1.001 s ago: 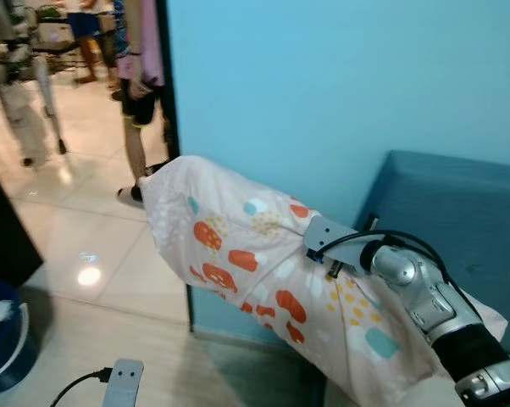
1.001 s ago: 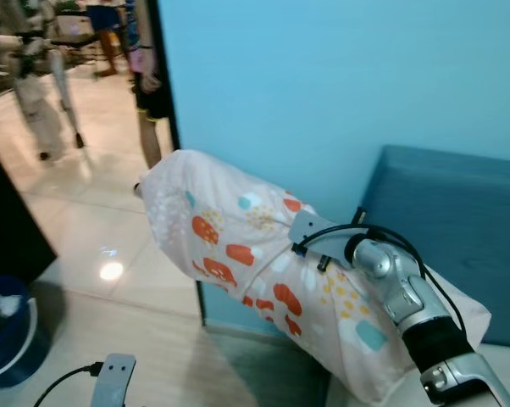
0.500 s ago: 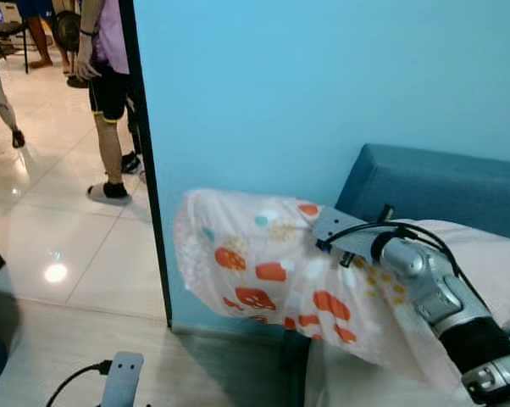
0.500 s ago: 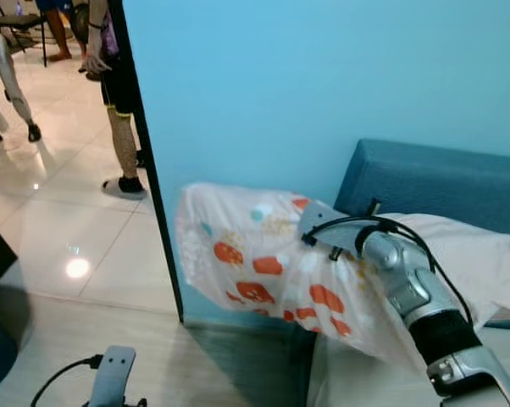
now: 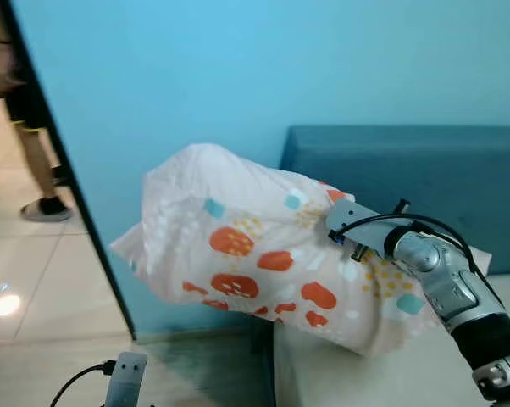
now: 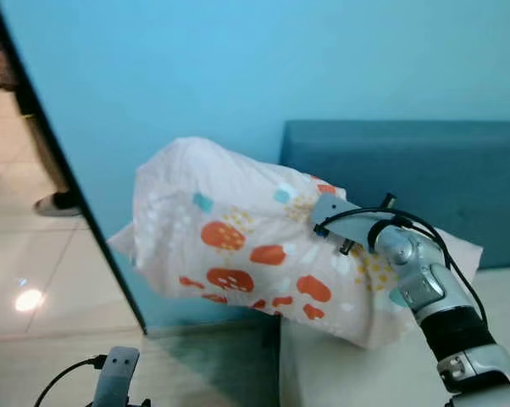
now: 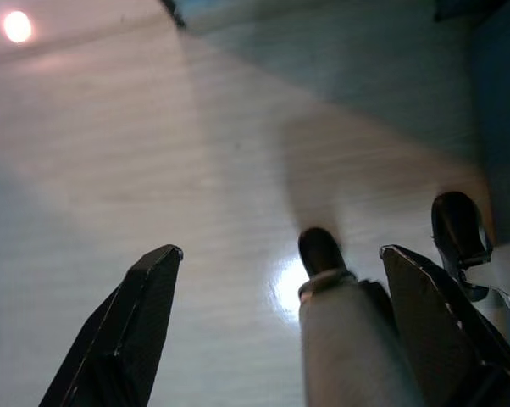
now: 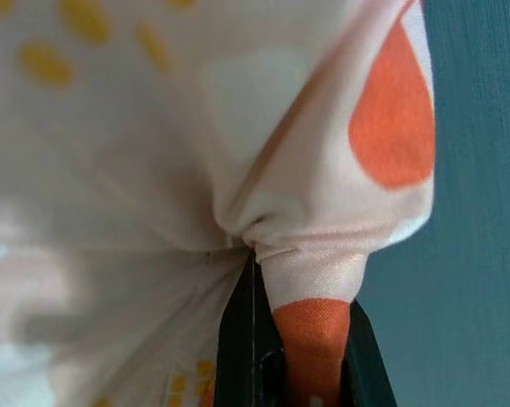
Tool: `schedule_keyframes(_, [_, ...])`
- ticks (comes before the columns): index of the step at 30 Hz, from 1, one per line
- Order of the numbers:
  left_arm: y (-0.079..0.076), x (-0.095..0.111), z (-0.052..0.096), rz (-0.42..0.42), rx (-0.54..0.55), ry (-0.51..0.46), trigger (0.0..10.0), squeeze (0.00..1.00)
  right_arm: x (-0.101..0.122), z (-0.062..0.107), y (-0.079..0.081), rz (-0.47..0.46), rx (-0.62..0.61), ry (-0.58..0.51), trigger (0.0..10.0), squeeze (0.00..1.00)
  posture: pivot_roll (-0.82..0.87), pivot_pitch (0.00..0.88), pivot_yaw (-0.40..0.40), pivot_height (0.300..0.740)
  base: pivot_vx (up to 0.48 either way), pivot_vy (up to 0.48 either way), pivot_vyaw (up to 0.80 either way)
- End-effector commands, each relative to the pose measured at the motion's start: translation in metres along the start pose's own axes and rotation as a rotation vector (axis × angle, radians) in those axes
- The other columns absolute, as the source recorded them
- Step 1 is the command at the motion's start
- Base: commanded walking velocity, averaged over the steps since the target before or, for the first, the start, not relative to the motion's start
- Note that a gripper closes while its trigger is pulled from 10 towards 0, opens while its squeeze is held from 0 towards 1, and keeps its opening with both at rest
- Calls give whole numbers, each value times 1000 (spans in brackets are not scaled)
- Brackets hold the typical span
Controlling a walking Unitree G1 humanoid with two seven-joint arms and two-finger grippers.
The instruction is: Clean up the room
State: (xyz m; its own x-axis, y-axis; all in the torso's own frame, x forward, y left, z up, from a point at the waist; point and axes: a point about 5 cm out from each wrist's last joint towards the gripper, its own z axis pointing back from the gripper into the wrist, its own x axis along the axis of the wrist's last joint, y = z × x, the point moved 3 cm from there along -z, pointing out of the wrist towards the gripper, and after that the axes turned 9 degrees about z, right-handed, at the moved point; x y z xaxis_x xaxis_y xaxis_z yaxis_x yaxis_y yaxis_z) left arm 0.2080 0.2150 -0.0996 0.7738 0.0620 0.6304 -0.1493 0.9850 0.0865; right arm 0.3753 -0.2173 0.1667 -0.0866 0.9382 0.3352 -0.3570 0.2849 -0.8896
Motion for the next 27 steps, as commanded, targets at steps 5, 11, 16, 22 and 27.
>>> schedule_keyframes(5, [-2, -5, 1, -10, -7, 12, 10000, 0, -9, 7, -20, -25, -69, 28, 10000, 0, -31, 0, -74, 740, 0, 0, -800])
schedule_keyframes(11, [-2, -7, 1, -13, -7, 18, 10000, 0, -12, 9, -25, -26, -85, 41, 10000, 0, -31, 0, -74, 740, 0, 0, -800])
schedule_keyframes(16, [-4, -6, 1, -16, -10, 15, 10000, 0, -10, 11, -28, -74, -104, 15, 10000, 0, -31, 0, -74, 740, 0, 0, -693])
schedule_keyframes(22, [-4, -9, 2, -29, -11, 24, 10000, 0, 2, 13, -34, -229, -127, -75, 10000, 0, -39, 0, -70, 740, 0, 0, 0])
schedule_keyframes(27, [-3, -9, 2, -30, -10, 26, 10000, 0, 0, 12, -31, -191, -119, -60, 10000, 0, -39, 0, -70, 740, 0, 0, 0])
